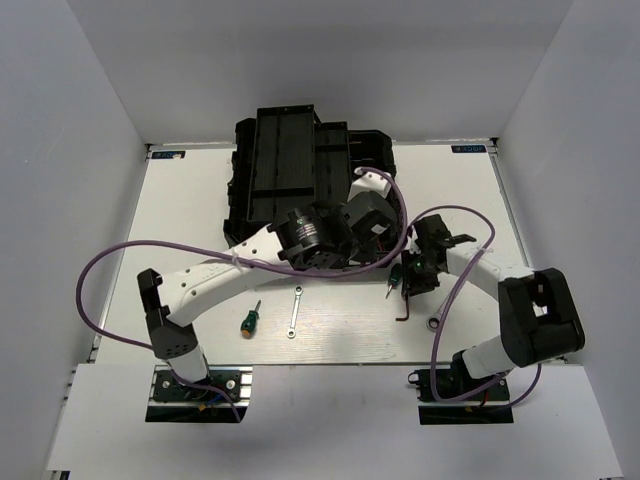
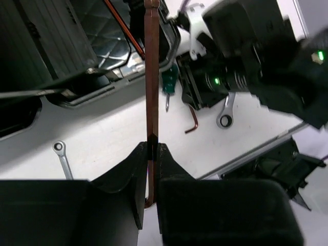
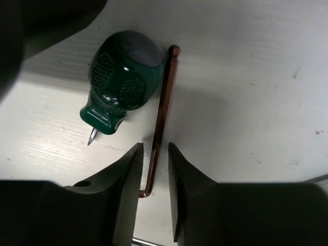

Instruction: Sort the tools into containers

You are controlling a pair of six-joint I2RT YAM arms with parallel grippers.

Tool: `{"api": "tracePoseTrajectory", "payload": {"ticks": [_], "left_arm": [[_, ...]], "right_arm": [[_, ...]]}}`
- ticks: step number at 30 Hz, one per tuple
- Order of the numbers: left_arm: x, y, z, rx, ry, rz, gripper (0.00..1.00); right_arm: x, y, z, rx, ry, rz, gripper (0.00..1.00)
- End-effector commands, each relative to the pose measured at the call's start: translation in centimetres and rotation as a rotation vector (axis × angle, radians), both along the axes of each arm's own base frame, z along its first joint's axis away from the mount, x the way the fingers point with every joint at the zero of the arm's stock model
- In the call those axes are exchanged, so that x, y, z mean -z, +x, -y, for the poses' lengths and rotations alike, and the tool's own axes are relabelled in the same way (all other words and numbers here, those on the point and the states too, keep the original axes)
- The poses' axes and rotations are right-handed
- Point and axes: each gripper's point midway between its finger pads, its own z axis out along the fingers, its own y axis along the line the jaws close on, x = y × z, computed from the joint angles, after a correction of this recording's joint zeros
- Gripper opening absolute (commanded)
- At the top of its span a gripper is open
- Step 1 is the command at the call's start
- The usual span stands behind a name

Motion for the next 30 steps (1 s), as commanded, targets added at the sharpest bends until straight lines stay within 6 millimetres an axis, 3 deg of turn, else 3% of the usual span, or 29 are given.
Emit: {"api": "tracePoseTrajectory", "payload": {"ticks": [1, 8, 10, 11, 18, 19, 21, 23, 30], "left_arm": [[-2.2, 2.0, 0.1, -0.046, -0.069, 0.059, 0.0], [-1.0, 5.2, 2.2, -0.043, -0.107, 0.048, 0.0], [-1.9, 6.0, 3.1, -0.029, -0.144, 0.055, 0.0], [-1.0, 6.9, 3.3, -0.038, -0.122, 0.052, 0.0], [0.2, 10.7, 4.7, -0.051, -0.141, 0.03, 0.0], [0.7, 11.0, 5.4, -0.044, -0.14, 0.022, 0.0], [0.9, 12.5, 5.0, -0.069, -0.127, 0.032, 0.0], [2.8, 13.5, 5.2, -0.077, -0.084, 0.013, 0.0], [5.1, 16.8, 4.6, -0.125, -0.061, 0.009, 0.0]], "right_arm": [[1.4, 0.5, 2.3, 0.071, -0.128, 0.057, 0.32], [1.5, 0.1, 4.8, 0.11, -0.228, 0.111, 0.21], [1.6, -0.1, 4.9, 0.105, -0.228, 0.113, 0.19], [1.6, -0.2, 5.0, 0.104, -0.233, 0.11, 0.18], [1.2, 0.4, 5.4, 0.124, -0.228, 0.116, 0.0], [1.1, 0.5, 5.4, 0.131, -0.226, 0.114, 0.0], [0.8, 0.7, 5.6, 0.151, -0.218, 0.105, 0.0], [0.5, 0.7, 5.7, 0.157, -0.21, 0.099, 0.0], [-1.8, 1.6, 5.7, 0.169, -0.147, 0.117, 0.0]]}}
